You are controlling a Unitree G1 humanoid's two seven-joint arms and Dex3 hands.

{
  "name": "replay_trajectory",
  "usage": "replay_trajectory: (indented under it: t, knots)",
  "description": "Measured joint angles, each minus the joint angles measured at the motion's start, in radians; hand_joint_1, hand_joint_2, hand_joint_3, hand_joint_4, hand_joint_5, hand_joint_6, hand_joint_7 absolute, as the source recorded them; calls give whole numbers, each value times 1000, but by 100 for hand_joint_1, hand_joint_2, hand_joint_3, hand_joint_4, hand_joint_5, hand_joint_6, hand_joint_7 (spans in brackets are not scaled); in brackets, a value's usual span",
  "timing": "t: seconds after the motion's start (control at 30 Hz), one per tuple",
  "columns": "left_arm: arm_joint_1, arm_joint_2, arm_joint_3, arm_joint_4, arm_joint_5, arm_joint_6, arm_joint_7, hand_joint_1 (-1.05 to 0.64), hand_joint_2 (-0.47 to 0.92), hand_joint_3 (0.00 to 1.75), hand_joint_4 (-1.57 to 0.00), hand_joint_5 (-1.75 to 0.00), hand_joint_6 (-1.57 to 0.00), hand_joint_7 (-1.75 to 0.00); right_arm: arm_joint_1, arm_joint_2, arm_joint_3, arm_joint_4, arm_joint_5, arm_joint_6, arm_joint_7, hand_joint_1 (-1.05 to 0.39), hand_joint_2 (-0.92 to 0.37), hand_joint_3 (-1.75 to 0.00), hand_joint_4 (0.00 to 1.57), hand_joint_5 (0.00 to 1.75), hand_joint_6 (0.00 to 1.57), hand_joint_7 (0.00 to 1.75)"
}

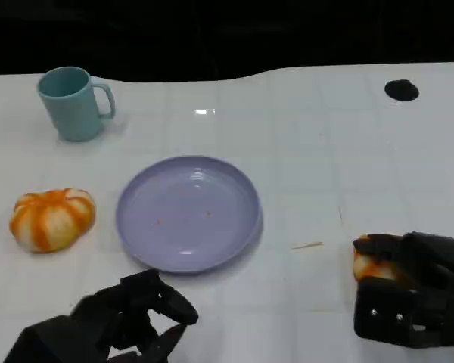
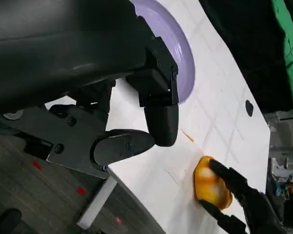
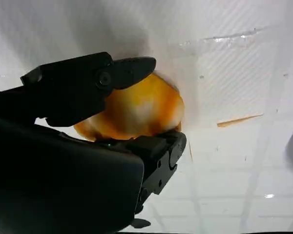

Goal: Grasp the bread from the table and place it into the plate.

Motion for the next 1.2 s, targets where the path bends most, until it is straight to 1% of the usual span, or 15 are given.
replay_trajectory:
  t: [0.03, 0.07, 0.1, 0.17, 0.2, 0.23, 0.27, 0.3, 0.43, 0.67, 0.8, 0.97, 1.1, 1.17, 1.2]
  knots:
    - [0, 0, 0, -4, 0, 3, 0, -28, 80, 66, -66, -175, -64, -127, -5, 6, 2, 11, 4, 0, -20, -35, -92, -17, 47, 30, 66, 9]
    - [1, 0, 0, -8, 0, 7, 0, -28, 80, 66, -66, -175, -64, -127, -8, 15, 2, 27, 11, -2, -52, -30, -92, -15, 63, 34, 79, 11]
    - [1, 0, -1, -11, 0, 11, 0, -28, 80, 66, -66, -175, -64, -127, -10, 26, 1, 41, 16, -8, -90, -25, -92, -13, 75, 43, 90, 13]
    - [1, 0, -2, -16, 1, 14, 0, -28, 80, 67, -66, -175, -64, -127, -9, 44, -8, 80, 42, -45, -193, -16, -91, -13, 82, 94, 112, 17]
    - [2, 0, -2, -19, 1, 15, 0, -27, 80, 67, -66, -175, -64, -127, -9, 54, -21, 104, 59, -81, -257, -10, -76, -42, 85, 135, 119, 33]
    - [2, 0, -2, -21, 1, 16, 0, -27, 80, 67, -66, -175, -64, -127, -9, 61, -33, 127, 81, -122, -317, -8, -59, -77, 87, 154, 116, 52]
    - [1, 0, -3, -23, 1, 17, 0, -27, 80, 67, -66, -175, -64, -128, -10, 65, -40, 145, 98, -158, -362, -8, -43, -107, 90, 166, 108, 80]
    - [1, 0, -3, -26, 1, 19, 0, -26, 80, 67, -66, -175, -64, -128, -10, 68, -44, 158, 115, -189, -397, -9, -37, -117, 91, 170, 104, 92]
    - [1, 0, -3, -30, 1, 32, 0, -26, 79, 68, -67, -175, -64, -128, -13, 68, -44, 183, 125, -251, -472, -10, -31, -125, 88, 174, 93, 117]
    - [-1, 0, -4, -36, 10, 39, 0, -25, 77, 70, -65, -175, -64, -129, -14, 68, -44, 186, 135, -282, -508, -8, -33, -120, 90, 175, 87, 128]
    - [-1, 0, -4, -36, 16, 39, 0, -25, 77, 71, -65, -175, -64, -128, -14, 69, -44, 186, 158, -309, -524, -8, -35, -116, 92, 175, 82, 143]
    - [-1, -1, -6, -36, 23, 39, 0, -25, 77, 72, -65, -175, -64, -128, -14, 72, -44, 181, 171, -354, -545, -8, -32, -124, 93, 175, 77, 157]
    - [-1, -5, -8, -37, 22, 39, 0, -23, 77, 72, -64, -175, -63, -128, -14, 82, -44, 150, 209, -385, -542, -9, -35, -125, 92, 175, 68, 172]
    - [-2, -9, -8, -37, 22, 39, 0, -23, 77, 73, -64, -175, -63, -128, -17, 90, -43, 132, 226, -395, -531, -10, -36, -123, 92, 175, 68, 170]
    - [-2, -9, -8, -37, 22, 39, 0, -23, 77, 73, -64, -175, -63, -128, -19, 95, -42, 123, 230, -400, -526, -10, -36, -122, 93, 175, 73, 158]
